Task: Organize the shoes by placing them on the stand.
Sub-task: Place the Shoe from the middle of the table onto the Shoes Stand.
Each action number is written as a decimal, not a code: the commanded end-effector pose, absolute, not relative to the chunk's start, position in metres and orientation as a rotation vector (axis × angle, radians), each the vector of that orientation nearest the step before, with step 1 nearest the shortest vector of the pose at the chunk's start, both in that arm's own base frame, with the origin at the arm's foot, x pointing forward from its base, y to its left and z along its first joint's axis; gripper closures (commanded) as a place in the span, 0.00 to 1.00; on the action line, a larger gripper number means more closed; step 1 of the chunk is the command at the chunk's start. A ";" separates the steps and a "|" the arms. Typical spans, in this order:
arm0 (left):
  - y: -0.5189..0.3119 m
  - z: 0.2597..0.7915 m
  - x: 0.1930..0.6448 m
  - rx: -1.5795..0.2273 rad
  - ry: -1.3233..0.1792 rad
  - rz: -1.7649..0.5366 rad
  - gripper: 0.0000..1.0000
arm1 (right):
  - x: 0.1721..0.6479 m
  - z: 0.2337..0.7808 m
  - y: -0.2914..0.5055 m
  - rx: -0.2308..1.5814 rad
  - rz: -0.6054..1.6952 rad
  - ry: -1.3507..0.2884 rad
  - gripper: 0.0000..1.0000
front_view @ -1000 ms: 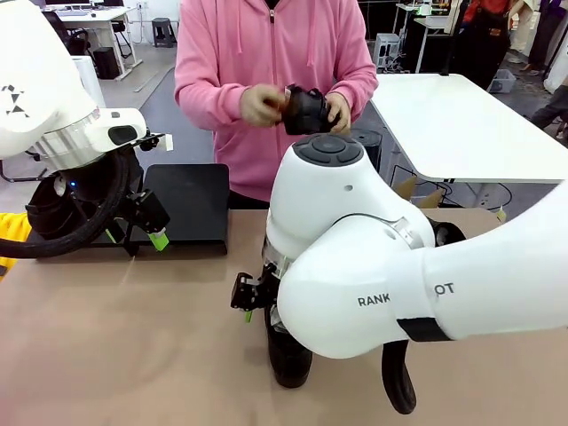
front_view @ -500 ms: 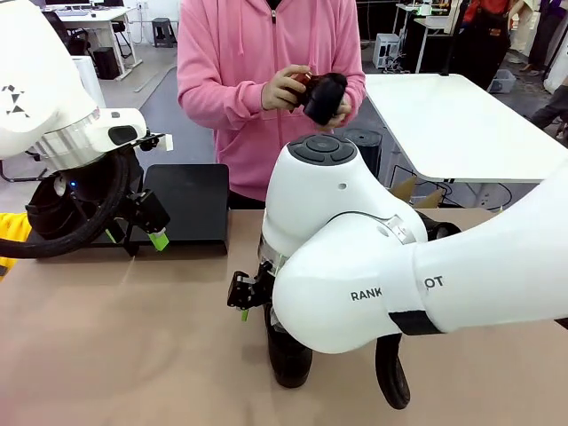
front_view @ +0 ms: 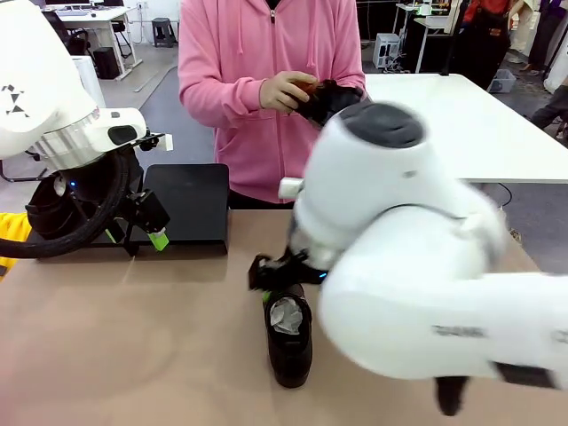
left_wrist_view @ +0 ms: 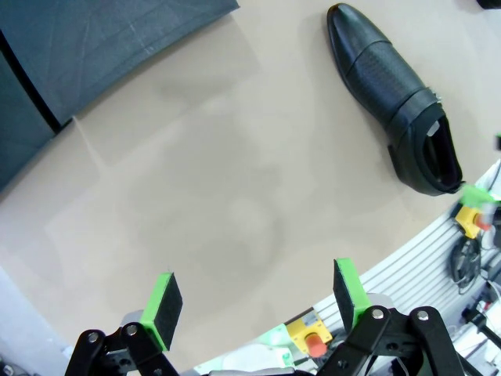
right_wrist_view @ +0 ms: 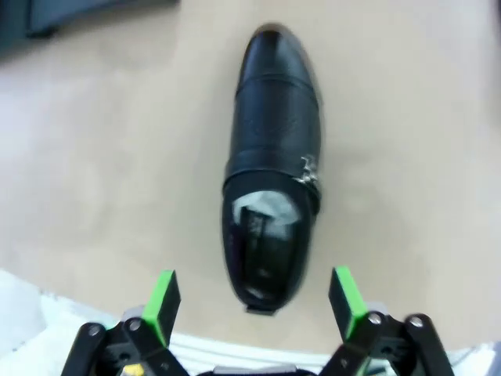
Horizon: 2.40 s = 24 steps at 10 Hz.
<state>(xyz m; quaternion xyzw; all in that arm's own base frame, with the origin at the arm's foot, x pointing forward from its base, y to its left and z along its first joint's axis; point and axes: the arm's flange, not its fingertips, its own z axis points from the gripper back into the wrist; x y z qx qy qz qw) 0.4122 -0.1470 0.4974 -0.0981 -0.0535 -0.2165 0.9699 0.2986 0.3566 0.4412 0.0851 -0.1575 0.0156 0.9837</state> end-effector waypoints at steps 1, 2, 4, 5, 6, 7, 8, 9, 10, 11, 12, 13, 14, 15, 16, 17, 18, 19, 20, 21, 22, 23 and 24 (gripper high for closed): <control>-0.147 0.497 0.412 -0.198 -0.108 -0.437 0.00 | 0.295 0.466 0.293 0.201 -0.043 -0.389 0.00; -0.163 0.490 0.410 -0.157 -0.094 -0.434 0.00 | 0.302 0.467 0.267 0.182 -0.116 -0.381 0.00; -0.216 0.472 0.391 -0.141 -0.052 -0.487 0.00 | 0.317 0.453 0.235 0.100 -0.256 -0.340 0.00; -0.246 0.466 0.376 -0.185 -0.036 -0.522 0.00 | 0.327 0.440 0.226 0.080 -0.305 -0.305 0.00; -0.266 0.464 0.363 -0.237 -0.024 -0.439 0.00 | 0.333 0.431 0.220 0.089 -0.329 -0.269 0.00; -0.281 0.461 0.351 -0.284 0.031 -0.327 0.00 | 0.339 0.424 0.213 0.082 -0.369 -0.247 0.00; -0.292 0.460 0.344 -0.245 0.010 -0.253 0.00 | 0.343 0.416 0.206 0.078 -0.401 -0.222 0.00; -0.296 0.462 0.347 -0.212 0.009 -0.185 0.00 | 0.348 0.407 0.201 0.069 -0.435 -0.196 0.00; -0.286 0.469 0.358 -0.195 -0.099 -0.119 0.00 | 0.349 0.402 0.197 0.051 -0.481 -0.184 0.00; -0.300 0.459 0.340 -0.234 0.033 -0.278 0.00 | 0.345 0.410 0.197 0.050 -0.378 -0.223 0.00; -0.300 0.459 0.340 -0.234 0.033 -0.278 0.00 | 0.345 0.410 0.197 0.050 -0.378 -0.223 0.00; -0.295 0.464 0.349 -0.236 -0.011 -0.192 0.00 | 0.345 0.410 0.197 0.050 -0.378 -0.223 0.00; -0.305 0.453 0.344 -0.227 -0.006 -0.108 0.00 | 0.345 0.410 0.197 0.050 -0.378 -0.223 0.00; -0.309 0.449 0.344 -0.212 -0.056 -0.005 0.00 | 0.345 0.410 0.197 0.050 -0.378 -0.223 0.00; -0.314 0.448 0.341 -0.229 -0.094 0.037 0.00 | 0.345 0.410 0.197 0.050 -0.378 -0.223 0.00; -0.319 0.440 0.341 -0.210 -0.096 0.056 0.00 | 0.345 0.410 0.197 0.050 -0.378 -0.223 0.00; -0.327 0.428 0.342 -0.175 -0.087 0.073 0.00 | 0.345 0.410 0.197 0.050 -0.378 -0.223 0.00; -0.333 0.419 0.344 -0.133 -0.110 0.095 0.00 | 0.345 0.410 0.197 0.050 -0.378 -0.223 0.00; -0.339 0.410 0.348 -0.097 -0.124 0.126 0.00 | 0.345 0.410 0.197 0.050 -0.378 -0.223 0.00; -0.344 0.402 0.350 -0.085 -0.109 0.124 0.00 | 0.345 0.410 0.197 0.050 -0.378 -0.223 0.00; -0.350 0.396 0.348 -0.086 -0.104 0.093 0.00 | 0.345 0.410 0.197 0.050 -0.378 -0.223 0.00; -0.355 0.390 0.348 -0.074 -0.091 0.072 0.00 | 0.345 0.410 0.197 0.050 -0.378 -0.223 0.00; -0.356 0.380 0.353 -0.060 -0.079 0.076 0.00 | 0.345 0.410 0.197 0.050 -0.378 -0.223 0.00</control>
